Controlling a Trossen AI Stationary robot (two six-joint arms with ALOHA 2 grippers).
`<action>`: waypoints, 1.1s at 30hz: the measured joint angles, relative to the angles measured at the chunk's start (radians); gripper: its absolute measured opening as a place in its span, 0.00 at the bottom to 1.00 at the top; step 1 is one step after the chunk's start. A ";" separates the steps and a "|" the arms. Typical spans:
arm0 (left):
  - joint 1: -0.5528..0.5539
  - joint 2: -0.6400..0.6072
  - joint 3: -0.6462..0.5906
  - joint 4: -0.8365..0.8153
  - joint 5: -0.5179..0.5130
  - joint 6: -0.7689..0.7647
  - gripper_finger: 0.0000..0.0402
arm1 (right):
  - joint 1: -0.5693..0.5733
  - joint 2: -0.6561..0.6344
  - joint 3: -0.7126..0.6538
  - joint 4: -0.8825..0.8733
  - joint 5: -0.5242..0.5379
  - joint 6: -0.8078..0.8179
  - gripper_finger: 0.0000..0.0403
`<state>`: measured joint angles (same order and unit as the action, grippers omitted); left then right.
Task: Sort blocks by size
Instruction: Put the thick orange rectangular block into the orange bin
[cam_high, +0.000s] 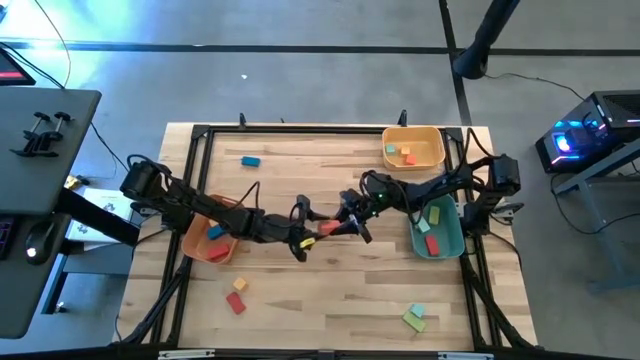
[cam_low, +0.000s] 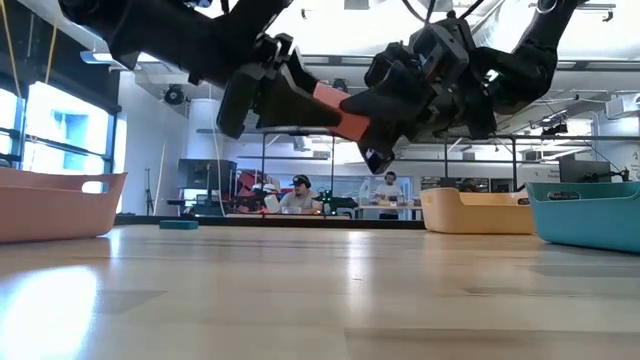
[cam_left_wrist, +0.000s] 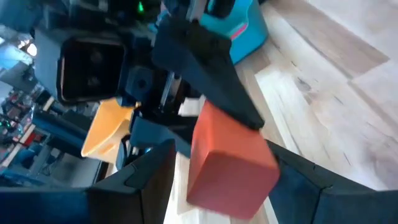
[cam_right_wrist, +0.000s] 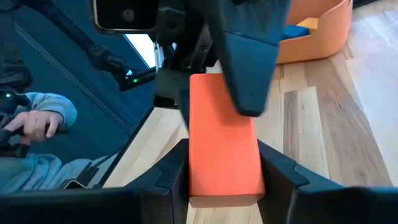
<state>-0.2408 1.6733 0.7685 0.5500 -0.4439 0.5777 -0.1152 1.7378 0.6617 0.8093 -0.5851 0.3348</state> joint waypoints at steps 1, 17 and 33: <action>-0.003 0.000 0.000 0.011 0.001 0.002 0.53 | 0.000 0.000 0.000 0.002 0.002 0.000 0.32; 0.009 0.000 0.000 0.036 0.082 0.025 0.27 | 0.006 0.001 -0.001 0.002 0.005 -0.025 0.42; -0.100 -0.007 0.370 -0.886 -0.311 -0.316 0.27 | -0.084 0.002 -0.003 -0.246 0.114 -0.044 0.44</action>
<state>-0.3404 1.6661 1.1380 -0.3362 -0.7546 0.2621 -0.1994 1.7401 0.6586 0.5636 -0.4711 0.2913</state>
